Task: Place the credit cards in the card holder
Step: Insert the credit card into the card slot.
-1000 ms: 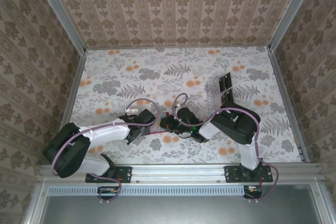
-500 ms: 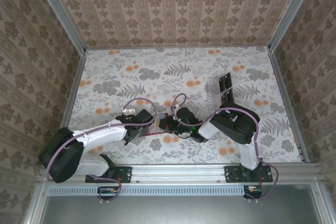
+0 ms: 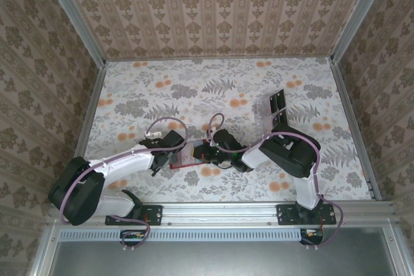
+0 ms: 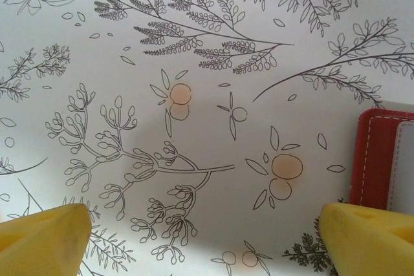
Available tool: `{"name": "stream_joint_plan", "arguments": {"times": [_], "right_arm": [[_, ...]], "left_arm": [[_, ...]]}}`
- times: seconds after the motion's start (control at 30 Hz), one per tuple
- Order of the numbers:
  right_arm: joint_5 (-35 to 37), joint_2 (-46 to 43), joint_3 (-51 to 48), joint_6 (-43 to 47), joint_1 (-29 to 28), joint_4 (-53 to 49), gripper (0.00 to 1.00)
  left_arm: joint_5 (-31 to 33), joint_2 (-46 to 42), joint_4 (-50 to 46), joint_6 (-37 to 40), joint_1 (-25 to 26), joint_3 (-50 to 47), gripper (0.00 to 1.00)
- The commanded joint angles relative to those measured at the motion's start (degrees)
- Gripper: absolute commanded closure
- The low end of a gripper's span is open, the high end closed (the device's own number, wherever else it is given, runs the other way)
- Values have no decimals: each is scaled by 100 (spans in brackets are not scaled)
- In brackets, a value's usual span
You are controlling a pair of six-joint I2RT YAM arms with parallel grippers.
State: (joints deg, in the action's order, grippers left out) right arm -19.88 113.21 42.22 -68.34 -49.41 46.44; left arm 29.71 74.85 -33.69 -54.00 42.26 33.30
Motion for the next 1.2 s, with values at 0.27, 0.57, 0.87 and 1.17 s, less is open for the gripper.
{"name": "stream_joint_plan", "arguments": {"times": [0.27,0.57,0.87,1.17], "right_arm": [[-128,150,118,364,13,-1256,83],[-25,-597,528,1099,45,-2535,49],[391,-1132,1176,1949,79,-4006,43],[845,-955,1602,2437,110,-4739,60]], "left_arm": [[-119,92,64,-18,-58,37,0],[-190,-85,114,73,-78,53,0],[-297,-949,54,179,-456,-199,0],[-543,-1202,106,302,-658,-479,0]]}}
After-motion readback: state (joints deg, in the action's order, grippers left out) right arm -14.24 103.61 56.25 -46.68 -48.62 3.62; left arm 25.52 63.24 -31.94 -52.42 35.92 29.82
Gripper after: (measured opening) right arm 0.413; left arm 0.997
